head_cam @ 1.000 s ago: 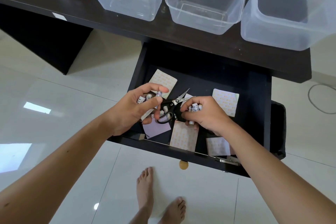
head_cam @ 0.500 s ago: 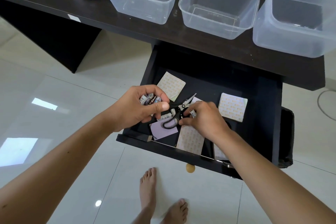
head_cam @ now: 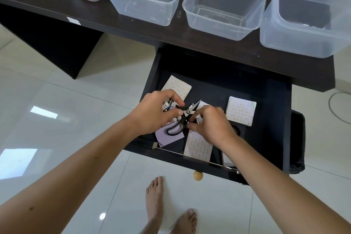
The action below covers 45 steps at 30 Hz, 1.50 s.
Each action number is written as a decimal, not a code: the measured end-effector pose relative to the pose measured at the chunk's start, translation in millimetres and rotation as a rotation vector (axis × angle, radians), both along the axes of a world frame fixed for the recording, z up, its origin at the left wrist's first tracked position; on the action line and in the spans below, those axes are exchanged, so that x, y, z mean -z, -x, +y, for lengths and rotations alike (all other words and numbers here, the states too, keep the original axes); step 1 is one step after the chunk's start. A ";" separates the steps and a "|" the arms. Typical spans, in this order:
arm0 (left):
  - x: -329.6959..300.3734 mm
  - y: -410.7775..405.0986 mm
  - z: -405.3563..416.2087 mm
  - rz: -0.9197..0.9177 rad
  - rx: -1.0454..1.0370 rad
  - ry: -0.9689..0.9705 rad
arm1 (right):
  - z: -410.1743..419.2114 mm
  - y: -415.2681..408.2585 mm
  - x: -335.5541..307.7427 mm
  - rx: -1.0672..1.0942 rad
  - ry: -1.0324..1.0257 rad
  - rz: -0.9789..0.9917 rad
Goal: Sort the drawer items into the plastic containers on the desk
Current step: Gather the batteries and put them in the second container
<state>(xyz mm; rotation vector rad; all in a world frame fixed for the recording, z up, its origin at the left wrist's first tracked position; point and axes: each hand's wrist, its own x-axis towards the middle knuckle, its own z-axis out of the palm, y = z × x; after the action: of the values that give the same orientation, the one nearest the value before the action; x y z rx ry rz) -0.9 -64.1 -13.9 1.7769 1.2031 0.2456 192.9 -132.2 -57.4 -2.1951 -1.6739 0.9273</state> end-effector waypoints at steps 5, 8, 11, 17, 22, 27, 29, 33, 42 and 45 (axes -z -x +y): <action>6.2 -8.6 3.2 -0.002 -0.094 -0.011 | -2.3 -4.6 -1.1 -0.034 -0.021 -0.144; 14.3 -19.1 3.2 0.070 -0.050 -0.057 | -5.8 -17.4 -11.5 0.052 0.021 -0.033; 21.2 -32.0 6.1 0.113 -0.015 -0.106 | -12.2 -31.4 -24.6 0.140 0.042 0.110; 28.9 -44.4 18.1 0.180 0.081 -0.115 | -29.0 -49.2 -31.2 0.268 0.104 0.411; 33.9 -46.0 24.2 0.251 0.161 -0.054 | -35.9 -55.9 -18.3 0.324 0.091 0.445; 32.8 -50.6 22.8 0.364 0.295 -0.065 | -38.1 -60.6 -12.5 0.325 0.086 0.485; 34.0 -51.9 19.5 0.365 0.296 -0.070 | -38.9 -61.2 -10.5 0.312 0.093 0.484; 39.3 -57.0 12.5 0.349 0.237 -0.091 | -38.7 -61.2 -4.5 0.266 0.097 0.408; 41.0 -54.7 8.6 0.274 0.123 -0.082 | -38.1 -59.2 -3.0 0.259 0.076 0.415; 41.1 -55.8 8.4 0.300 0.128 -0.090 | -38.8 -59.2 -2.0 0.261 0.073 0.417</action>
<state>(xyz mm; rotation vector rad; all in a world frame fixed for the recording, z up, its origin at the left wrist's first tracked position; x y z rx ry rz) 54.9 -55.7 -55.0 2.0127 1.2962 -0.0449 252.1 -171.0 -55.5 -2.0175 -1.1529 1.2765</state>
